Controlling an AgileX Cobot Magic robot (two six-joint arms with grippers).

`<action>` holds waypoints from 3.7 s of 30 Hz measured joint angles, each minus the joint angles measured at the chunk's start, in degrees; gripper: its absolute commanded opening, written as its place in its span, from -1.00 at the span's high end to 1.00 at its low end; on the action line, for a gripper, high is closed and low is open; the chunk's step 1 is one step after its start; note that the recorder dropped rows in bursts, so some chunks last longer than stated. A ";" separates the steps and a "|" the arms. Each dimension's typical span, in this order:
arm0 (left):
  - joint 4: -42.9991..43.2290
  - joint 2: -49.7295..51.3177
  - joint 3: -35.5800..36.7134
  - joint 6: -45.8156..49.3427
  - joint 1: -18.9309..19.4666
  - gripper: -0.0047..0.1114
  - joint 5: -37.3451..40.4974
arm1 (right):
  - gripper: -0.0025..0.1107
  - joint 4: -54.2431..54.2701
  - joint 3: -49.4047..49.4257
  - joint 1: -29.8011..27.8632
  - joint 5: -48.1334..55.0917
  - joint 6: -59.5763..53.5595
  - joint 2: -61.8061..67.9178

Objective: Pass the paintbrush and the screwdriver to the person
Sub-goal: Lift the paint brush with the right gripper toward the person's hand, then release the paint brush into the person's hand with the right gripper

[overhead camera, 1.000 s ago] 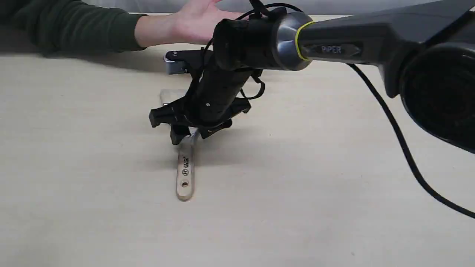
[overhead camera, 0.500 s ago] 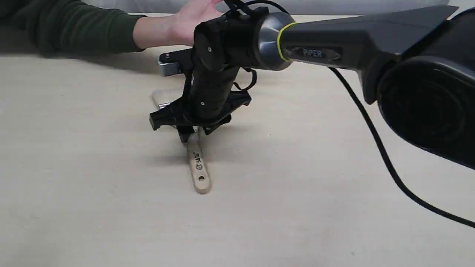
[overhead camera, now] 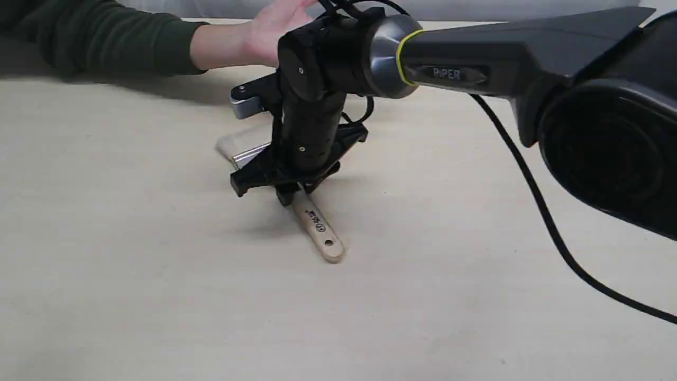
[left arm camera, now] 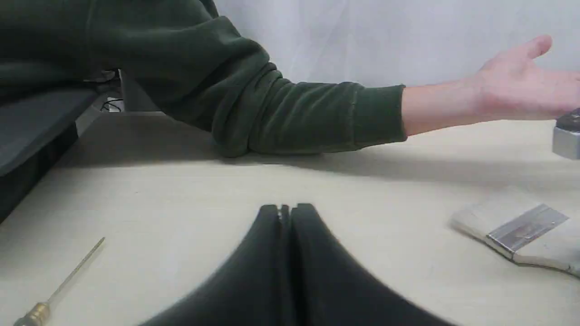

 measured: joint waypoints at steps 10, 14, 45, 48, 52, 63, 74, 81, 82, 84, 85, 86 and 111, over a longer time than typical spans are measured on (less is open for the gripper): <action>0.00 0.00 0.00 0.00 0.00 0.92 0.00 | 0.88 -0.34 0.00 0.00 0.13 -1.87 0.00; 0.00 0.00 0.00 0.00 0.00 0.92 0.00 | 0.88 -0.34 0.66 0.00 -0.49 -2.12 -0.84; 0.00 0.00 0.00 0.00 0.00 0.92 0.00 | 0.88 -0.34 28.13 -0.05 -13.88 -3.23 -37.13; 0.00 0.00 0.00 0.00 0.00 0.92 0.00 | 0.88 -0.46 28.23 -0.05 -14.73 -3.27 -38.52; 0.00 0.00 0.00 0.00 0.00 0.92 0.00 | 0.88 -1.39 27.92 -0.14 -16.92 -3.27 -39.28; 0.00 0.00 0.00 0.00 0.00 0.92 0.00 | 0.88 -20.65 17.35 -0.14 -17.13 10.22 -36.31; 0.00 0.00 0.00 0.00 0.00 0.92 0.00 | 0.88 -27.26 8.38 -2.24 -14.65 14.48 -27.04; 0.00 0.00 0.00 0.00 0.00 0.92 0.00 | 0.88 -27.41 0.88 -2.36 -13.19 14.48 -19.08; 0.00 0.00 0.00 0.00 0.00 0.92 0.00 | 0.88 -27.41 -0.46 -2.36 -12.83 14.48 -17.74; 0.00 0.00 0.00 0.00 0.00 0.92 0.00 | 0.88 -27.41 -2.15 -2.69 -12.27 14.48 -15.97; 0.00 0.00 0.00 0.00 0.00 0.92 0.00 | 0.88 -27.41 -3.30 -2.97 -11.70 14.48 -14.76; 0.00 0.00 0.00 0.00 0.00 0.92 0.00 | 0.88 -27.41 -3.96 -3.28 -11.27 14.48 -14.19; 0.00 0.00 0.00 0.00 0.00 0.92 0.00 | -0.08 -18.32 -6.17 -6.18 -10.12 8.83 -11.65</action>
